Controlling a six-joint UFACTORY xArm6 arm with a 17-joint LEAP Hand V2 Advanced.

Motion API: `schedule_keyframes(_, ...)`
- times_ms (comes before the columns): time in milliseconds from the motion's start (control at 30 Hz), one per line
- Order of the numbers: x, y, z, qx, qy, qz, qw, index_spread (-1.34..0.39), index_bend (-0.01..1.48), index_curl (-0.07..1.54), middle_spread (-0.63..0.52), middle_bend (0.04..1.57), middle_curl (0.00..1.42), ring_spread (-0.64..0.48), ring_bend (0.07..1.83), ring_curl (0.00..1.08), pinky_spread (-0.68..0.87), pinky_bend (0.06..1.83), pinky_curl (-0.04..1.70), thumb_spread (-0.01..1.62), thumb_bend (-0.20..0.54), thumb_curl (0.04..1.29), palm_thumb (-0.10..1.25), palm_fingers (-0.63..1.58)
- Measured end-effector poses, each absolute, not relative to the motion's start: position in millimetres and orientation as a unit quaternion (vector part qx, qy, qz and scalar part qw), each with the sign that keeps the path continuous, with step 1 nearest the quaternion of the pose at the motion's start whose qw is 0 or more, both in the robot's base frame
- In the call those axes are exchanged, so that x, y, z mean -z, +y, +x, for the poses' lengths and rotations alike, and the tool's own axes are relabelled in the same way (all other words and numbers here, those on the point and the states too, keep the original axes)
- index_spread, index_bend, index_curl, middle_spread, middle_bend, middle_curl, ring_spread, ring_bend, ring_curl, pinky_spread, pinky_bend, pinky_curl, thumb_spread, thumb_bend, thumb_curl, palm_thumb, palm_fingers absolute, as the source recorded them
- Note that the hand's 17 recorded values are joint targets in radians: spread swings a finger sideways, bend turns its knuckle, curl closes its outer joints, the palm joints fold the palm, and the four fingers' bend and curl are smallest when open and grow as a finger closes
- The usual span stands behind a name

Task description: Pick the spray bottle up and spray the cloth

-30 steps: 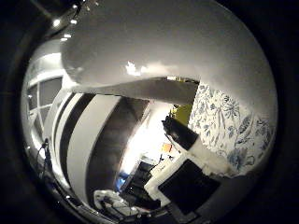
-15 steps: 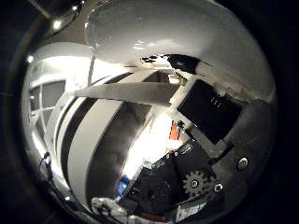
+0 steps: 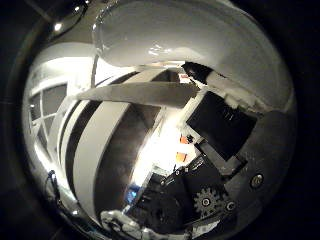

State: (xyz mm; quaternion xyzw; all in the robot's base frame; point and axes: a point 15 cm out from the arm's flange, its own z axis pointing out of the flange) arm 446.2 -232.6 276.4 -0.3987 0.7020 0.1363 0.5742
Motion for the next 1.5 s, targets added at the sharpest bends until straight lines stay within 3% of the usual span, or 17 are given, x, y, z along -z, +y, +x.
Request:
schedule_keyframes(400,-383.6,-202.2,370.4,-0.205,0.674,-0.639,0.31,-0.18,1.17,0.7,-0.07,1.36,0.61,-0.16,1.46,0.6,-0.17,1.19,0.96,0.86,-0.017,0.72,1.05,1.18)
schedule_keyframes(633,-410.7,-152.1,349.9,-0.187,0.643,-0.718,0.191,-0.18,1.18,0.7,-0.07,1.36,0.6,-0.16,1.46,0.6,-0.18,1.15,1.04,0.87,-0.016,0.74,1.04,1.19)
schedule_keyframes(1033,-413.7,-82.3,323.5,-0.166,0.592,-0.785,-0.068,-0.19,1.18,0.69,-0.07,1.37,0.6,-0.16,1.46,0.59,-0.19,1.09,1.13,0.91,-0.016,0.75,1.01,1.19)
schedule_keyframes(1500,-343.8,-26.9,314.2,-0.158,0.576,-0.77,-0.223,-0.19,1.17,0.68,-0.09,1.37,0.6,-0.16,1.46,0.59,-0.23,1.06,1.18,0.95,-0.015,0.75,1.02,1.19)
